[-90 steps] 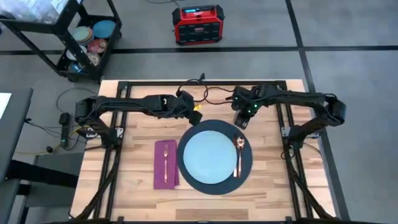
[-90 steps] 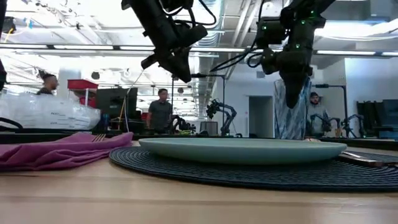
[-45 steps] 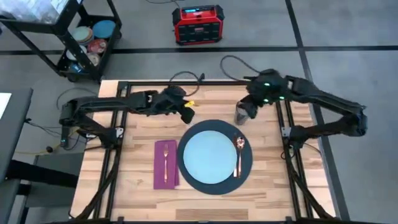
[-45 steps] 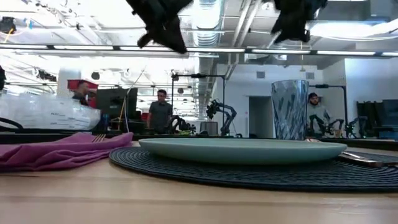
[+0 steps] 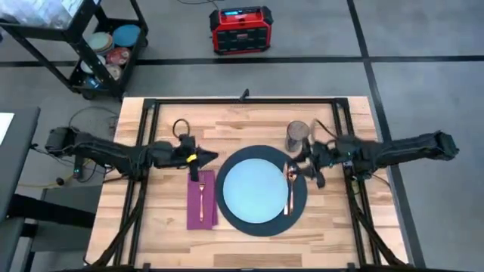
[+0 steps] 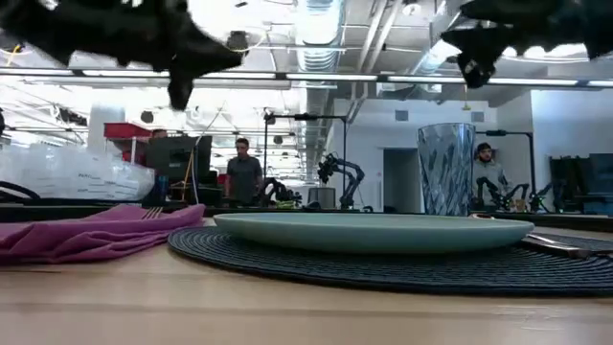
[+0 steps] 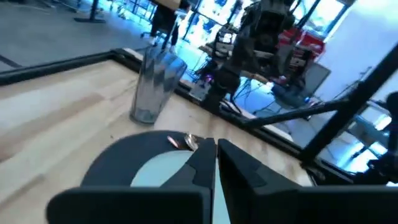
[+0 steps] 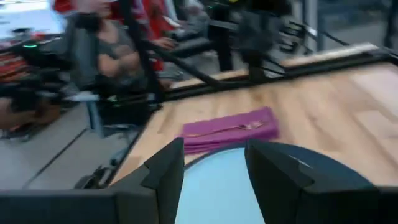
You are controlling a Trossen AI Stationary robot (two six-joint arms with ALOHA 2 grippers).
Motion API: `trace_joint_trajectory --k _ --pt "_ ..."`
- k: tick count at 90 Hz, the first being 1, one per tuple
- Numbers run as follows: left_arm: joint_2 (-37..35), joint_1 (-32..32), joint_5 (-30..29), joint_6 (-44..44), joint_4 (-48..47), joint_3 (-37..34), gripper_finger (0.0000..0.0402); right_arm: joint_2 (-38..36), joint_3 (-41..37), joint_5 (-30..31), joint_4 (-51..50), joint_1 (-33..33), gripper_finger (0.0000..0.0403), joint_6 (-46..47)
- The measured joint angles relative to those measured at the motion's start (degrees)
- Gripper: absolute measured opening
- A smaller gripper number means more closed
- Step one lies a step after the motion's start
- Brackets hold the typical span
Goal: Set table place
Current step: Return to Home Position
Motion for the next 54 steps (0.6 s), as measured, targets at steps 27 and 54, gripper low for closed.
trace_joint_trajectory --k 27,54 --pt "-0.6 -3.0 5.5 1.2 7.3 -16.1 0.0 4.4 -16.9 8.3 11.5 3.9 0.0157 -1.2" --pt "0.4 -3.1 -11.6 0.1 1.7 -16.7 0.0 8.8 -16.9 11.1 18.0 4.3 0.0157 -1.9"
